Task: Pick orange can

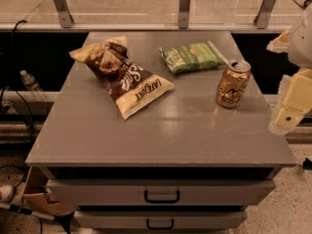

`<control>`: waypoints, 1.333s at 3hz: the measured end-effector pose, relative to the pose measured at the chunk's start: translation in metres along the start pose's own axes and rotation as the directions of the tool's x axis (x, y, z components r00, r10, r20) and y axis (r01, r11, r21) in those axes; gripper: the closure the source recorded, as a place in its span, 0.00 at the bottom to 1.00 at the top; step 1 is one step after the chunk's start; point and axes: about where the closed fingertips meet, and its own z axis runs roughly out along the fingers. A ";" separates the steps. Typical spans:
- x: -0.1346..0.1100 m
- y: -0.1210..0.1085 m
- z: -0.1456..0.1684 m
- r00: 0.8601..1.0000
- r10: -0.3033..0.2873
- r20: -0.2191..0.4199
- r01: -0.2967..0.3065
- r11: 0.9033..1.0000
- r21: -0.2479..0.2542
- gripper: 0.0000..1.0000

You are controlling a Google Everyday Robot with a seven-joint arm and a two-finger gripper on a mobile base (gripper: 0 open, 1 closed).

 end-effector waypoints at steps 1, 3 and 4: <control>-0.001 -0.002 -0.001 1.000 0.004 0.009 -0.004 1.000 0.011 0.00; 0.002 -0.047 0.031 0.972 0.168 0.167 -0.177 0.983 0.043 0.00; 0.003 -0.069 0.050 0.922 0.279 0.269 -0.295 0.955 0.018 0.00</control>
Offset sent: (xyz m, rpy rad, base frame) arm 0.0663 -0.0189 -0.0178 0.2476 -0.1046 -0.1227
